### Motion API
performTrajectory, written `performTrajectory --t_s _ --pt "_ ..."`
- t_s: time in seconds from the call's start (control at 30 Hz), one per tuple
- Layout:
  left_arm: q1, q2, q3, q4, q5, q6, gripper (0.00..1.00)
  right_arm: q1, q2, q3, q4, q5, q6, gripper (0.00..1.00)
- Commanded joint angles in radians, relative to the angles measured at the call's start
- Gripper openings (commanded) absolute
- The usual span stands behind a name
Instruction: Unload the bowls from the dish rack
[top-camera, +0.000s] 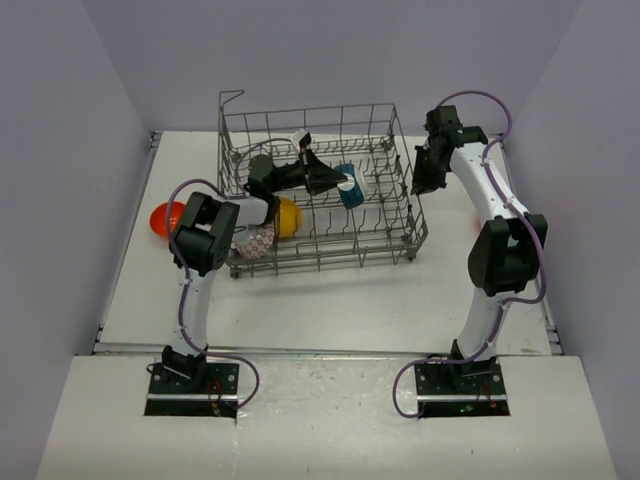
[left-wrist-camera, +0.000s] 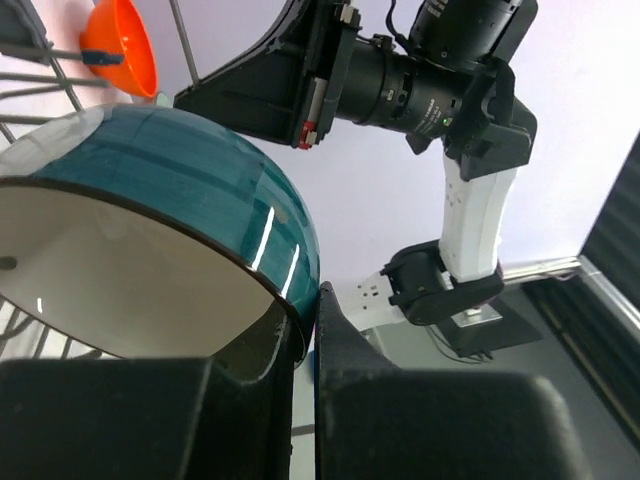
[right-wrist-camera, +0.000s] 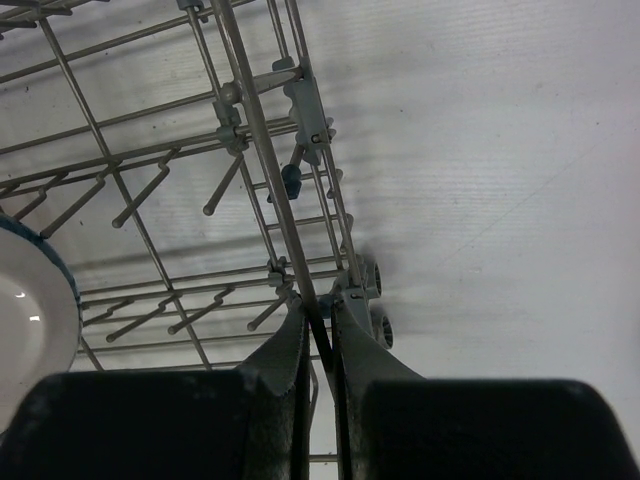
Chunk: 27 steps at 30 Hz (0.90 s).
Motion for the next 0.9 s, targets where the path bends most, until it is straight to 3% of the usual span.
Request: performTrajectory --t_s 0.0,0.23,0.87 --pt "0.055 -0.103 0.090 -0.117 -0.041 0.233 0.00 -0.036 0.045 0.003 -0.037 0.094 0.085 0.00" --pt "0.055 -0.122 0.187 -0.372 -0.018 0.357 0.00 -0.036 0.034 -0.019 -0.020 0.089 0.098 0.00" --pt "0.022 -0.151 0.486 -0.789 0.028 0.512 0.00 -0.034 0.024 -0.059 0.016 0.056 0.118 0.00"
